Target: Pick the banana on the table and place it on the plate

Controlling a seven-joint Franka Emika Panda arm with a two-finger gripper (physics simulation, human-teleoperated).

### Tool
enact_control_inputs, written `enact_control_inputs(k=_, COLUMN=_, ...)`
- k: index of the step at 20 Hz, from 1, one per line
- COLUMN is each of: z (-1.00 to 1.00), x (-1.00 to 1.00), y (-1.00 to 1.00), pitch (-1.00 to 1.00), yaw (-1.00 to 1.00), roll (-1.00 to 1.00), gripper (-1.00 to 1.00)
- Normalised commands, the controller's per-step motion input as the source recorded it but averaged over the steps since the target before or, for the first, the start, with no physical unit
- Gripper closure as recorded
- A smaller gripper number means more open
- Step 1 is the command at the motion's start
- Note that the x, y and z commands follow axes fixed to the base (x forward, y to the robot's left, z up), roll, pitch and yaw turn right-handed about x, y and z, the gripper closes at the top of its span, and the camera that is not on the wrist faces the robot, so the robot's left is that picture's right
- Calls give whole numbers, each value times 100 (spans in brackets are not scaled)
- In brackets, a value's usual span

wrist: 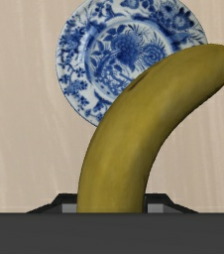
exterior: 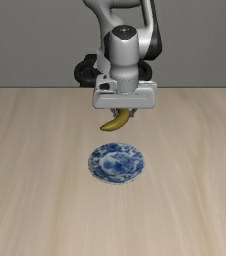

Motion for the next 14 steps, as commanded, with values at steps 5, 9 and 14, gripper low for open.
enact_control_inputs(k=5, z=0, x=100, y=0, pitch=0, yaw=0, roll=0, gripper=100)
enact_control_inputs(k=9, z=0, x=100, y=0, pitch=0, yaw=0, roll=0, gripper=100)
enact_control_inputs(k=14, z=0, x=0, y=-20, pitch=0, yaw=0, roll=0, gripper=-100)
